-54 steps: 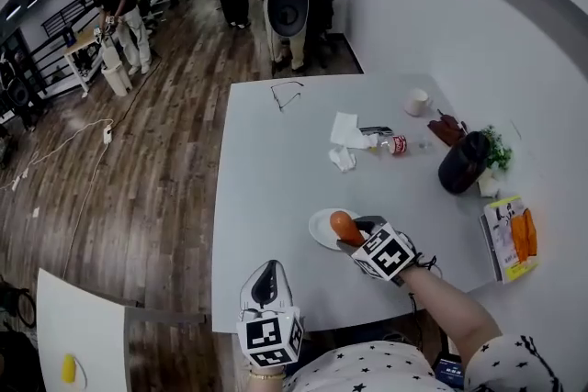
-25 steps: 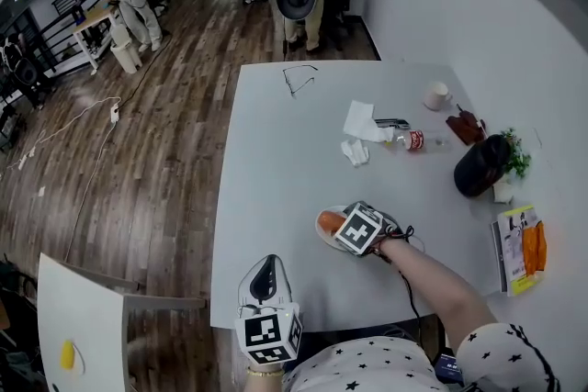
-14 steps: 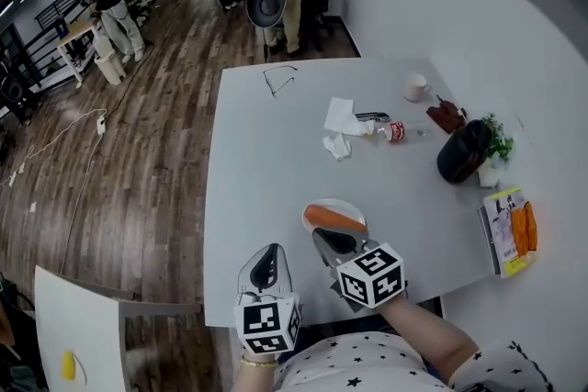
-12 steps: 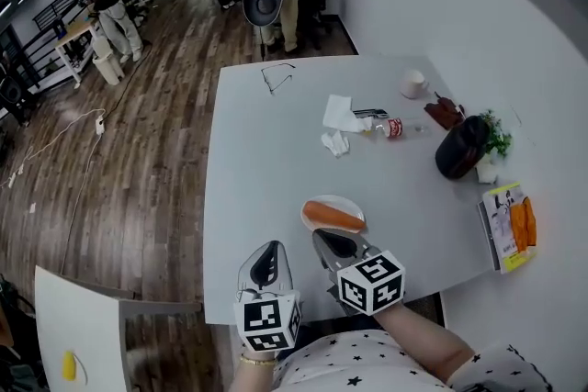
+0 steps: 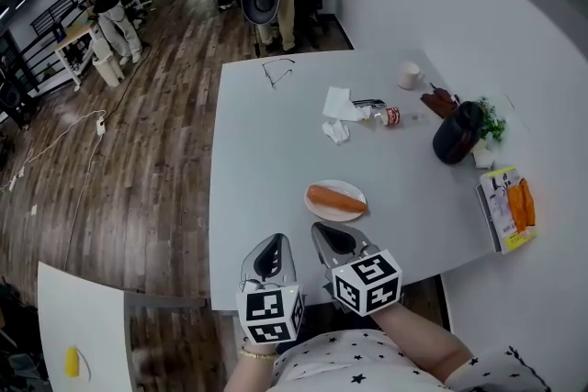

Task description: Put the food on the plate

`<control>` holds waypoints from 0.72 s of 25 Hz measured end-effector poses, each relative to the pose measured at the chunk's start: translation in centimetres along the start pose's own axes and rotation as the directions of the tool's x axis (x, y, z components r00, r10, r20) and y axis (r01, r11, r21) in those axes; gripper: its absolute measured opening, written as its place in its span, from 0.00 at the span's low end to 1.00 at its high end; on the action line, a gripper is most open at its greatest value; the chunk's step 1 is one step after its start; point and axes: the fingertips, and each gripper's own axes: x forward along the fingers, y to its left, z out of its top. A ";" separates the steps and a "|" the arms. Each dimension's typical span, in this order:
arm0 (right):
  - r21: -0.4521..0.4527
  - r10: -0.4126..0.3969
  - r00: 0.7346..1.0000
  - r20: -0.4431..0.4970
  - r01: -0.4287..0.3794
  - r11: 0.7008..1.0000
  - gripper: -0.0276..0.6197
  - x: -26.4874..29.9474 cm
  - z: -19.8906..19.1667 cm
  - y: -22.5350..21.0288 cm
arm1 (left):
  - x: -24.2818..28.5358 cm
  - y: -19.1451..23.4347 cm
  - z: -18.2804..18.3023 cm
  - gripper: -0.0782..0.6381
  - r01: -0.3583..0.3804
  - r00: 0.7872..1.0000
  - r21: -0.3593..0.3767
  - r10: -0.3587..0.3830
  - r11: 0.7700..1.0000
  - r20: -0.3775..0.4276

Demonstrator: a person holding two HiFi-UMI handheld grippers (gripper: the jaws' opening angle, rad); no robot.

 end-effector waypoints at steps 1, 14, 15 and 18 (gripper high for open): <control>-0.005 -0.004 1.000 0.003 0.004 1.000 0.04 -0.2 -0.1 0.4 | -0.4 0.2 -0.1 0.12 0.000 1.000 -0.002 0.000 1.000 -0.002; -0.034 -0.012 1.000 0.026 0.012 0.999 0.04 -1.9 -0.5 3.9 | -3.5 0.9 -0.7 0.12 -0.002 1.000 -0.008 0.002 1.000 -0.001; -0.036 -0.010 1.000 0.026 0.011 0.999 0.04 -1.9 -0.6 4.0 | -3.6 0.9 -0.7 0.12 -0.003 1.000 -0.008 0.003 1.000 -0.001; -0.041 -0.004 1.000 0.026 0.005 0.999 0.04 -2.1 -0.8 4.6 | -4.0 0.9 -0.8 0.12 -0.006 1.000 -0.008 0.006 1.000 0.002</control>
